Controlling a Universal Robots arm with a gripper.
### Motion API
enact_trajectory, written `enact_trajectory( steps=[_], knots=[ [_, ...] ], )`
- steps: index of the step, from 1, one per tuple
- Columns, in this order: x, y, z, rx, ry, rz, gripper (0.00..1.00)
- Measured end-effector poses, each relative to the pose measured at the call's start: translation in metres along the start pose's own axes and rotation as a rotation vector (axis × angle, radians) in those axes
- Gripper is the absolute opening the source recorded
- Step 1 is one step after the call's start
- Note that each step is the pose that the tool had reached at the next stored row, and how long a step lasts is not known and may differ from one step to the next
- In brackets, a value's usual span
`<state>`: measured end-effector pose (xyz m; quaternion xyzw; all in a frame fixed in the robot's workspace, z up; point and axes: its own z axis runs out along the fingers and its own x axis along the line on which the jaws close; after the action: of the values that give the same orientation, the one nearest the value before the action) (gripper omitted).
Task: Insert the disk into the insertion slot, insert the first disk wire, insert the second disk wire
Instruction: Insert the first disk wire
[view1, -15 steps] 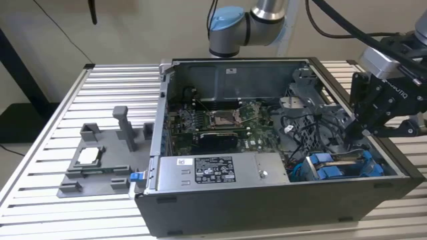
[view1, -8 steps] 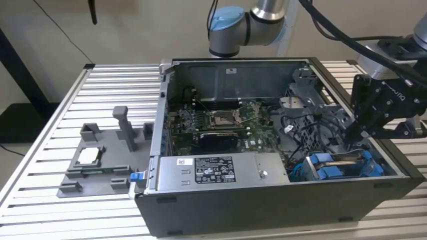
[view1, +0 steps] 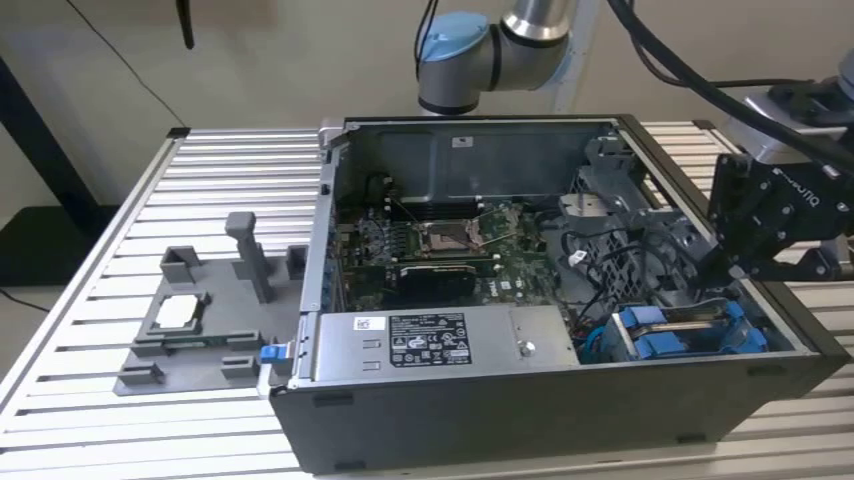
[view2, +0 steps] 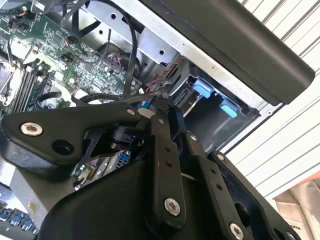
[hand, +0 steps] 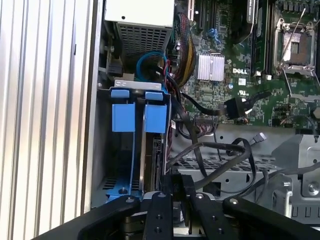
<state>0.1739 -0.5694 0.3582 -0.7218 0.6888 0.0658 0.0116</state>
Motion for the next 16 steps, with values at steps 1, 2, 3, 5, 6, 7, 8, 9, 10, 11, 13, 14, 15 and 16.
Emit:
enact_trajectory(
  steps=[1, 2, 3, 5, 6, 7, 8, 9, 10, 11, 13, 14, 15, 16],
  knots=[
    [0.0001, -0.001, 0.0007, 0.0, 0.0009, 0.001, 0.19],
    [0.0002, -0.0017, 0.0009, 0.0, 0.0016, 0.003, 0.19],
    [0.0002, -0.0017, 0.0009, -0.0002, 0.0016, 0.003, 0.19],
    [0.0002, -0.0017, 0.0009, -0.0007, 0.0016, 0.003, 0.19],
    [0.0002, -0.0017, 0.0013, -0.0008, 0.0019, 0.003, 0.19],
    [0.0003, -0.0018, 0.0022, -0.0008, 0.0022, 0.003, 0.19],
    [0.0005, -0.0019, 0.0031, -0.0008, 0.0026, 0.003, 0.19],
    [0.0005, -0.0019, 0.0037, -0.0008, 0.0035, 0.004, 0.19],
    [0.0006, -0.002, 0.0044, -0.0008, 0.0044, 0.004, 0.19],
    [0.0008, -0.0021, 0.0052, -0.0008, 0.0057, 0.005, 0.19],
    [0.0014, -0.0022, 0.0068, -0.0007, 0.0082, 0.007, 0.19],
    [0.0019, -0.0023, 0.0077, -0.0006, 0.0094, 0.009, 0.19],
    [0.0026, -0.0023, 0.0083, -0.0004, 0.01, 0.01, 0.19],
    [0.0034, -0.0023, 0.0089, -0.0002, 0.0105, 0.012, 0.19]
  ],
)
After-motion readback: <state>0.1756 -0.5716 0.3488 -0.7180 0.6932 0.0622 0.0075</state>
